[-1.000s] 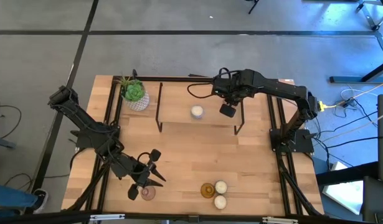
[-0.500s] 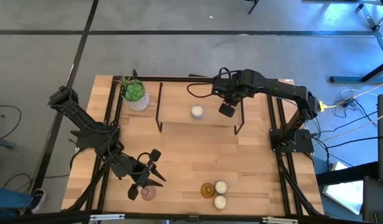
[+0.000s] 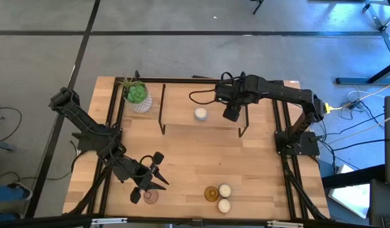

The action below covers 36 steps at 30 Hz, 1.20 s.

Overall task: Pick & Place candle stick holders
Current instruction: Put the yellow candle holder on the shelf aligned with the pink candle holder

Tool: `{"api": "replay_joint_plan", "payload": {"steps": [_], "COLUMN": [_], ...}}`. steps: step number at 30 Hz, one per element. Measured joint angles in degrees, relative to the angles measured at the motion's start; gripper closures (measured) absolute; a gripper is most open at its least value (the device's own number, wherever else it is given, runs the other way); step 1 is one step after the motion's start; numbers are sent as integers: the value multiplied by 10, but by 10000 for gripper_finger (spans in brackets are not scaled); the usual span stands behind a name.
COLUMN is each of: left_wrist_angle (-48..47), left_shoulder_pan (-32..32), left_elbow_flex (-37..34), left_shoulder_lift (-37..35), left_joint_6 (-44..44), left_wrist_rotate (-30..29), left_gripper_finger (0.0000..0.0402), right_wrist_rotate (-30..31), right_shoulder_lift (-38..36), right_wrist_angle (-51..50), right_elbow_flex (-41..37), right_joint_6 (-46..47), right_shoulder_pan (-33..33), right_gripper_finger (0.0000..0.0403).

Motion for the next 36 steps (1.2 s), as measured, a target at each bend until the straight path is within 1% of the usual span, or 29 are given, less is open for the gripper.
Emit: {"api": "replay_joint_plan", "payload": {"steps": [2, 5, 13, 16, 18, 26, 28, 30, 36], "left_wrist_angle": [0, 0, -2, -2, -2, -2, -2, -2, 1], "left_shoulder_pan": [0, 3, 9, 9, 9, 9, 9, 9, 9], "left_elbow_flex": [0, 0, 0, 0, 0, 0, 0, 0, 0], "left_shoulder_lift": [0, 0, 0, 0, 0, 0, 0, 0, 0], "left_joint_6": [0, 0, 0, 0, 0, 0, 0, -1, -1], "left_wrist_rotate": [0, 0, 0, 0, 0, 0, 0, 0, 0], "left_gripper_finger": [316, 316, 316, 316, 316, 316, 316, 316, 316], "right_wrist_rotate": [16, 25, 27, 2, -27, -195, -226, -240, -241], "right_shoulder_lift": [0, 1, 1, 1, 1, 3, 3, 3, 3], "right_wrist_angle": [0, -4, 9, 30, 54, 154, 177, 194, 233], "right_elbow_flex": [0, 6, 52, 67, 71, 60, 57, 55, 53], "right_joint_6": [0, 0, 6, 9, 9, 9, 9, 9, 39], "right_shoulder_pan": [6, 11, 31, 47, 60, 141, 165, 193, 278], "right_gripper_finger": [213, 212, 212, 212, 212, 212, 212, 212, 212]}}
